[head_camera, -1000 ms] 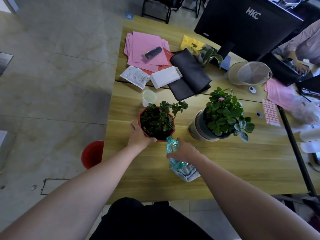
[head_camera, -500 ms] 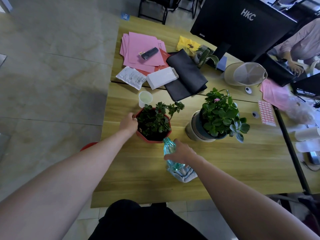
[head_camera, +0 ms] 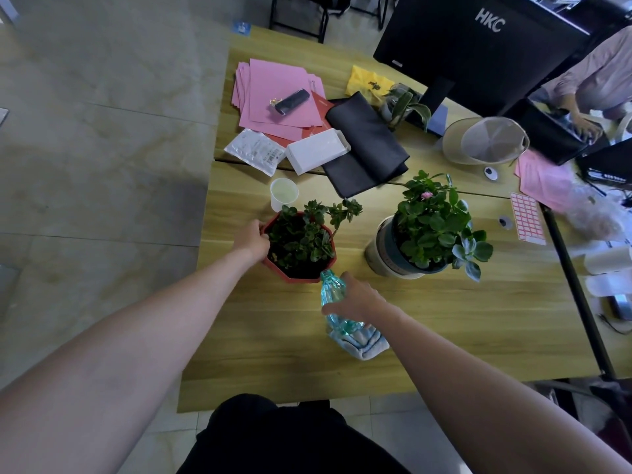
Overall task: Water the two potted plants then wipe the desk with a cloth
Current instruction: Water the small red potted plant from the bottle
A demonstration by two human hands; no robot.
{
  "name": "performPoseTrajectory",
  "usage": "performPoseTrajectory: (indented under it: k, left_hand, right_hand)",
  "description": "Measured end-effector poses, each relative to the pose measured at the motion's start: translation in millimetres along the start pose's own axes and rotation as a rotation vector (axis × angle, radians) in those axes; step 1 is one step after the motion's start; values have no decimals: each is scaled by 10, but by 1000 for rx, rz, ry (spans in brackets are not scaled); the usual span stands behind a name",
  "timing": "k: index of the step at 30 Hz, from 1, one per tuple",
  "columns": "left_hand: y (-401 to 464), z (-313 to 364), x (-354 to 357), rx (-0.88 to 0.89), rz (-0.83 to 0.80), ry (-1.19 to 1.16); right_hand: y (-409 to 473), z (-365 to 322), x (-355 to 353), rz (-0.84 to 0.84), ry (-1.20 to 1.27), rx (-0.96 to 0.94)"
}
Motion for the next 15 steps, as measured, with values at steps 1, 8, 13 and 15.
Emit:
performPoseTrajectory:
  k: [1, 8, 13, 15]
  left_hand:
    - [-18, 3, 7, 1, 1, -8]
    - [-110, -97, 288, -122, -95, -291]
    - [-248, -137, 559, -175, -164, -499]
    - [-345, -148, 662, -184, -202, -525]
  right_hand:
    - [8, -1, 0, 1, 2, -2]
    - [15, 3, -8, 8, 16, -1]
    - [9, 40, -10, 20, 20, 7]
    - [-3, 63, 0, 19, 34, 11]
Point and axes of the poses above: each hand's wrist, its own y-axis towards the middle knuckle, its own x-axis out of the palm, z = x × y, the point moved 2 cm from there along y, towards the middle knuckle, and after that the axes turned 12 degrees about -x, right-handed, at the moved point
